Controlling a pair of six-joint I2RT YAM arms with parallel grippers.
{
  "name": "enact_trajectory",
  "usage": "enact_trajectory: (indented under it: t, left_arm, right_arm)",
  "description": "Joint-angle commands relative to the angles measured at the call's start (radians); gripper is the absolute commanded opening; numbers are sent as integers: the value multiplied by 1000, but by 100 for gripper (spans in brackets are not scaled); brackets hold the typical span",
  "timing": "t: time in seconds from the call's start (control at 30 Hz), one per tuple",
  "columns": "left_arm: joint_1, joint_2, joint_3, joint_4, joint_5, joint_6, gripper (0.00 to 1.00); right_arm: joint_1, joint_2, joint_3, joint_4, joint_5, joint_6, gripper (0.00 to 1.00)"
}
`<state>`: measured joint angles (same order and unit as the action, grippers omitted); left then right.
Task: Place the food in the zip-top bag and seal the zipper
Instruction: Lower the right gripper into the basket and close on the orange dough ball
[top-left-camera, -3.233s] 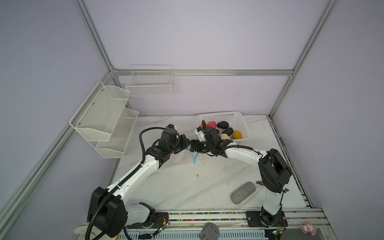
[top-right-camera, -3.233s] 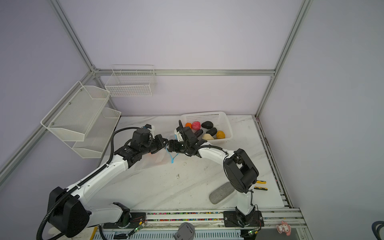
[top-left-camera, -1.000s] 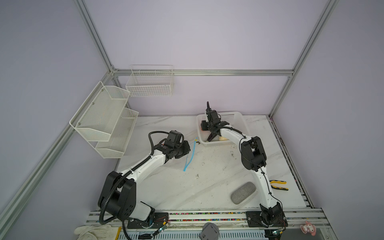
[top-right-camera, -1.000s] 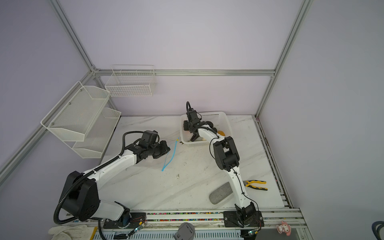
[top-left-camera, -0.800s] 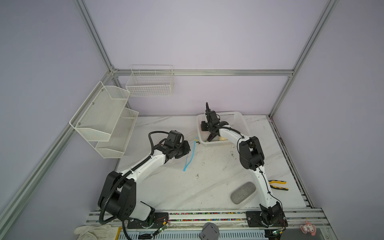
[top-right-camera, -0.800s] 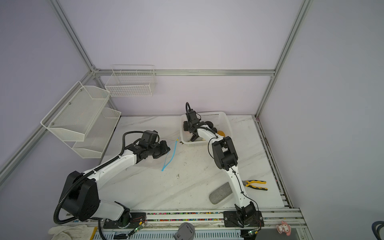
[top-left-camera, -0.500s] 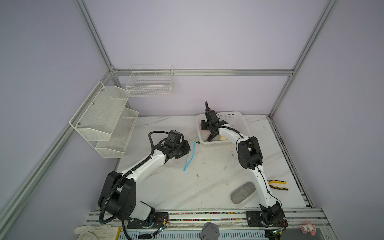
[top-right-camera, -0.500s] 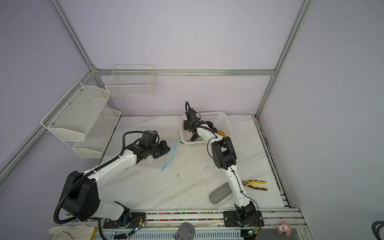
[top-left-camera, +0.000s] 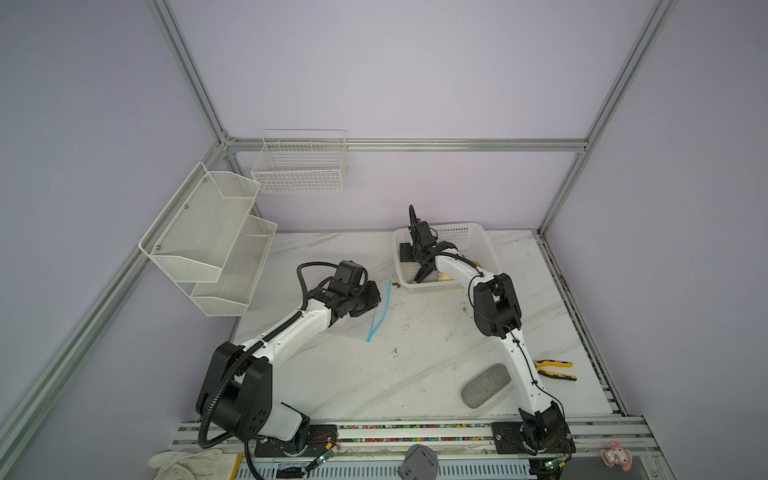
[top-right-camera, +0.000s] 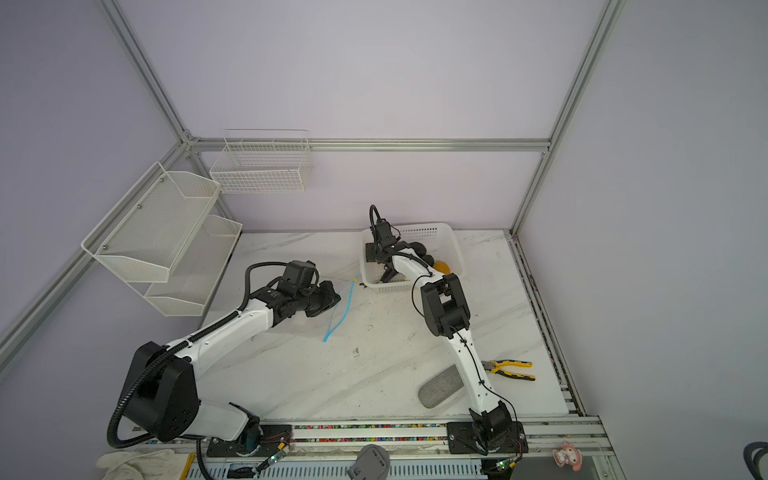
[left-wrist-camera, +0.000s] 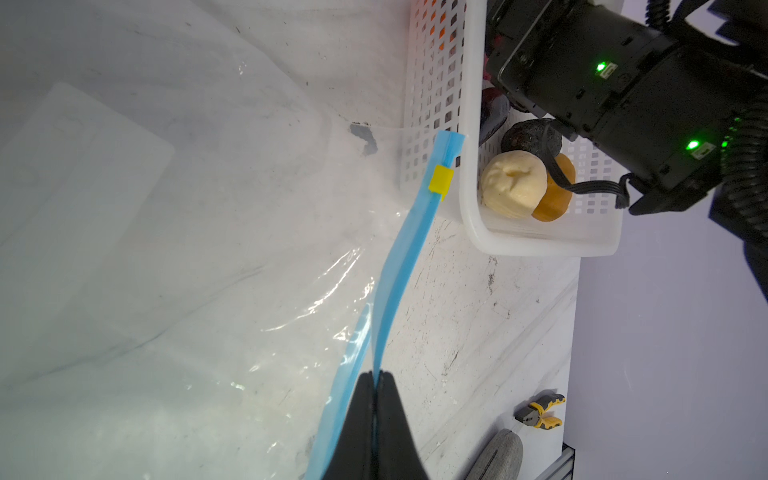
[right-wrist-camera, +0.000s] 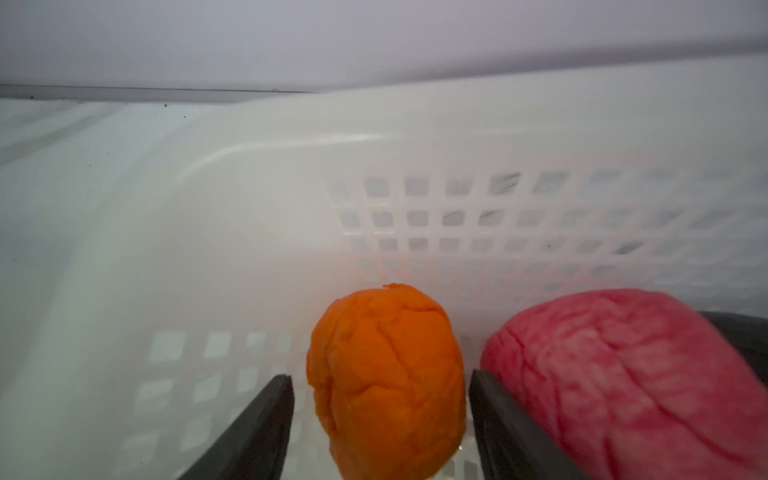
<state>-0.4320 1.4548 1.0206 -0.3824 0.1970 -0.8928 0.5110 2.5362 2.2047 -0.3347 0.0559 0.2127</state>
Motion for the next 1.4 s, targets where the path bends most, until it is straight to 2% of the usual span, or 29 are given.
enact_trajectory:
  t: [0.0, 0.23, 0.43, 1.07, 1.37]
  left_arm:
    - [7, -20, 79, 21, 6, 28, 0]
    - [7, -14, 87, 22, 16, 28, 0]
    - [7, -24, 83, 22, 18, 30, 0]
    - [8, -30, 76, 21, 16, 29, 0]
    - [7, -31, 69, 23, 16, 20, 0]
  right_arm:
    - [-9, 19, 26, -33, -8, -1, 73]
    - [-25, 35, 53, -31, -83, 24, 77]
    - [-43, 28, 42, 8, -156, 46, 76]
    - [-50, 10, 12, 54, -195, 66, 56]
    - [-53, -51, -47, 87, -200, 75, 51]
